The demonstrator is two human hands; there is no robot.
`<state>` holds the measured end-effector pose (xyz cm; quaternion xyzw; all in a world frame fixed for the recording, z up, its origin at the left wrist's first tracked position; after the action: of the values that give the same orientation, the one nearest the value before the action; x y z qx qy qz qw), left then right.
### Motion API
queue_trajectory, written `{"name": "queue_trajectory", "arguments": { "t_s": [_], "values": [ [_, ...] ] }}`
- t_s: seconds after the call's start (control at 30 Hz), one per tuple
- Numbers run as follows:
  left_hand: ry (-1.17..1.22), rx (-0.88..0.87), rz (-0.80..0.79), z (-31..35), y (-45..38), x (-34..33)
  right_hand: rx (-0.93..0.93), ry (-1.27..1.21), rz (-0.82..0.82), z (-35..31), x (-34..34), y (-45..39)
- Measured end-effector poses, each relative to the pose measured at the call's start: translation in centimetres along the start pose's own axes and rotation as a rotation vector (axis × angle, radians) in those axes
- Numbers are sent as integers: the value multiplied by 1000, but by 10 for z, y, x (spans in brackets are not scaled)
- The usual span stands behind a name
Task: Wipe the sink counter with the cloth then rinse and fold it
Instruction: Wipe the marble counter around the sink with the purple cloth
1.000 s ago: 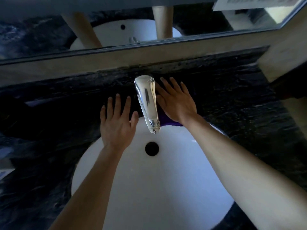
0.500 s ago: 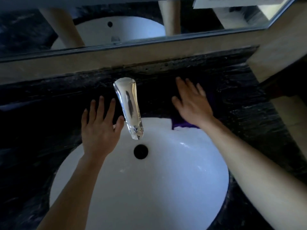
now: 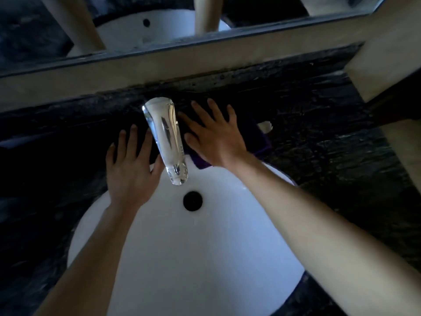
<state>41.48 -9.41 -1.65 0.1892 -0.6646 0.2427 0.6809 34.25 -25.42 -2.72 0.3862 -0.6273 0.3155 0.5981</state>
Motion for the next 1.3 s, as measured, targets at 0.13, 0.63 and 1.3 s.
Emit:
{"name": "queue_trajectory", "arguments": {
  "t_s": [0.13, 0.63, 1.3],
  "values": [
    [41, -5, -2, -1, 2, 1, -113, 2, -1, 94, 7, 18],
    [575, -23, -154, 163, 145, -8, -534, 22, -63, 203, -1, 267],
    [667, -56, -290, 255, 229, -3, -504, 38, -33, 162, -5, 324]
  ]
}}
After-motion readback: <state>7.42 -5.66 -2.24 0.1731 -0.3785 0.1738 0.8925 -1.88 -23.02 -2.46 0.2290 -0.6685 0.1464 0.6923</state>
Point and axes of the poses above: each hand's wrist, its own y-axis away from the middle knuckle, its own x-axis out of the back of the hand, z = x × y, the point moved 10 cm from there along -y, towards the middle knuckle, and after that the axes turned 6 degrees about -x, right-handed, at the moved point
